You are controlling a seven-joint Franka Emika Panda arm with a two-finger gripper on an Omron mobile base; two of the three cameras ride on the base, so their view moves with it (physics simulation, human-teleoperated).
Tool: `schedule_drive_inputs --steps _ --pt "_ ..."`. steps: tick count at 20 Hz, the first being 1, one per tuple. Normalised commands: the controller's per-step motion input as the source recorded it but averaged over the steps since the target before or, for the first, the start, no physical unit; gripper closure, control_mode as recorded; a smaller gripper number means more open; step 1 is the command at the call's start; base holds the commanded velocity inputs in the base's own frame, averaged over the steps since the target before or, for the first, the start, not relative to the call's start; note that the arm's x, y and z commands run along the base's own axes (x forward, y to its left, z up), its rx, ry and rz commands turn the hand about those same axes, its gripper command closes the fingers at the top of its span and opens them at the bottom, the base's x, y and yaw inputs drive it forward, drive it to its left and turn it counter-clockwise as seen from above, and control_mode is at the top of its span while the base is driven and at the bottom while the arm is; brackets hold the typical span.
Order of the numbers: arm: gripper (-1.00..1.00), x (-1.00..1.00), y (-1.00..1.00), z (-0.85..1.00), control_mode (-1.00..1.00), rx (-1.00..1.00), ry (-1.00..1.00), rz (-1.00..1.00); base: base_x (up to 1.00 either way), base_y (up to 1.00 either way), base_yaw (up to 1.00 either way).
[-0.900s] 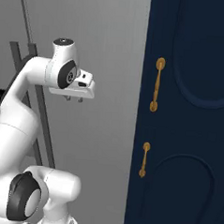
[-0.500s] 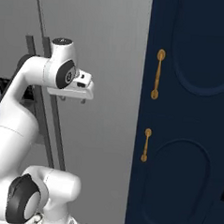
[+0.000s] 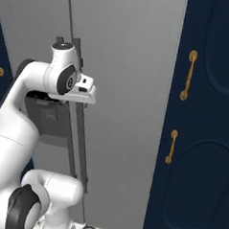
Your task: Take the strawberry from the fridge and place it on top of the pancake, located on the dining counter.
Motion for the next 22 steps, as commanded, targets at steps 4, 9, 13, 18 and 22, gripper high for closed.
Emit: schedule_drive_inputs --steps 4,9,13,18,22 --pt "-1.0 0.0 0.0 0.0 1.0 0.0 0.0 0.0 0.01 0.37 0.0" --pt "-1.0 0.0 0.0 0.0 1.0 0.0 0.0 0.0 0.02 0.02 0.0" --pt "-1.0 0.0 0.0 0.0 1.0 0.0 0.0 0.0 -0.36 0.02 0.0" --pt "-1.0 0.0 0.0 0.0 1.0 0.0 0.0 0.0 -0.53 0.0 0.0" --pt "-1.0 0.0 0.0 0.0 1.0 0.0 0.0 0.0 -0.29 0.0 0.0"
